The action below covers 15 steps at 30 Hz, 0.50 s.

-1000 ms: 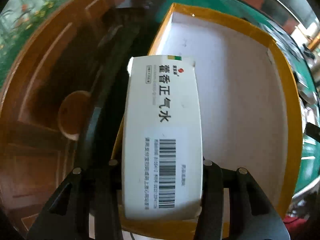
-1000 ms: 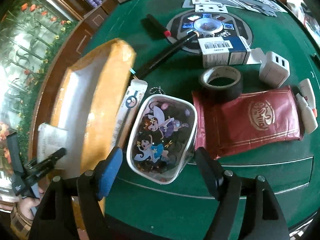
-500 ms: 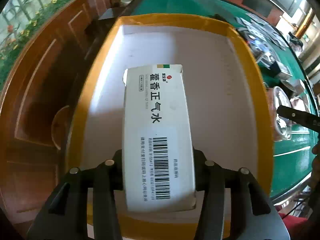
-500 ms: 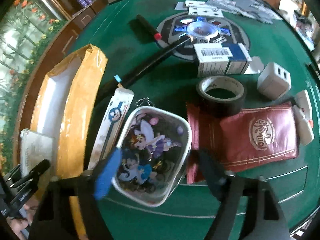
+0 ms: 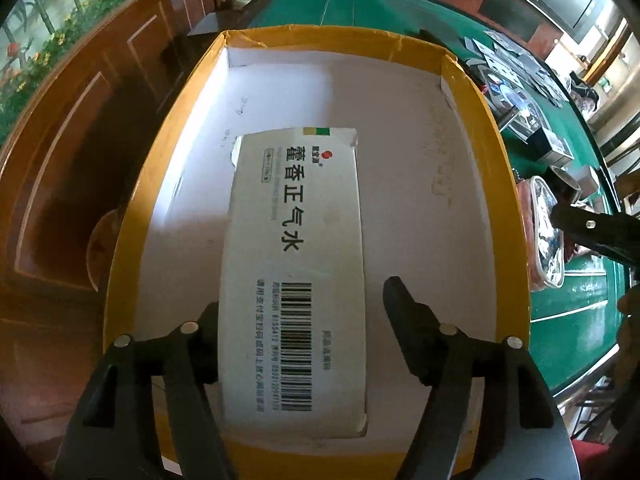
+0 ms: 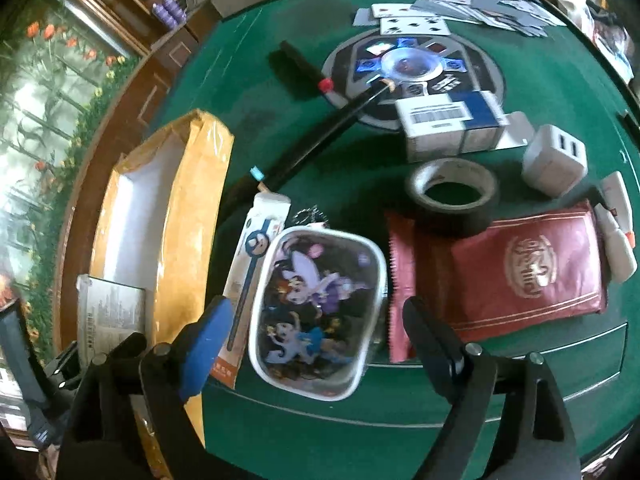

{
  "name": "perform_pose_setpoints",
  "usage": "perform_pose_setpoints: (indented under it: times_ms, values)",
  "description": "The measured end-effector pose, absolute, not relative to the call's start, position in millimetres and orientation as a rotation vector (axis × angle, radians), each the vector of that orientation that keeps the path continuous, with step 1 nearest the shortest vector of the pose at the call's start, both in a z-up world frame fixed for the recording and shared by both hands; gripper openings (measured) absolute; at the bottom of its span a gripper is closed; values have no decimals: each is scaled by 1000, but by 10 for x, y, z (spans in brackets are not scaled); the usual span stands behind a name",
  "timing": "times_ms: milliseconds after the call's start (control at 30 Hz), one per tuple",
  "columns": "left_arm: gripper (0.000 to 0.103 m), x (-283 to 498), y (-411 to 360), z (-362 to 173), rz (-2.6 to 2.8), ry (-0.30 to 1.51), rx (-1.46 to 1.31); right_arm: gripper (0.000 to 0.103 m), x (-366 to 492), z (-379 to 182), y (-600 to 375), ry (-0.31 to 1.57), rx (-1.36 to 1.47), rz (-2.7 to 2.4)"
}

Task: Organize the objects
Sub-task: 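Lower the medicine box into the yellow tray and open the left tool while right lifts the fairy box, then carry the clear fairy box into the yellow tray and open the right tool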

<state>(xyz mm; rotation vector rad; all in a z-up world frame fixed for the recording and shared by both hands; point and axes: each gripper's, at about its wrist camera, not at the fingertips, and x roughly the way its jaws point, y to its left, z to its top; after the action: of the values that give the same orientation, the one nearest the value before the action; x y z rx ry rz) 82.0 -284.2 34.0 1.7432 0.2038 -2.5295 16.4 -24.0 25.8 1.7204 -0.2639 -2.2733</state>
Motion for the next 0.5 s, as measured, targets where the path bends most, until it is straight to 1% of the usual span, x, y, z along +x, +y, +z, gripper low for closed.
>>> perform_pose_setpoints:
  times_ms: [167,200,233,367,500]
  values:
    - [69,822,-2845,304,-2539,220,1766,87,159,106,-466,-162,1785,-2304]
    - [69,819,-2848,305,-2543,219,1770,86,156,74,-489,-149,1791,-2308]
    - [69,827,-2862,316,-2549,217,1771,79,159,37,-508,-127,1800,-2310]
    - [69,827,-2978,353,-2568,205,1754,78,179,37,-476,-109,1771,-2335]
    - [69,808,-3147,367,-2597,272,1733,78,228,164,-374,-133,1708,-2395]
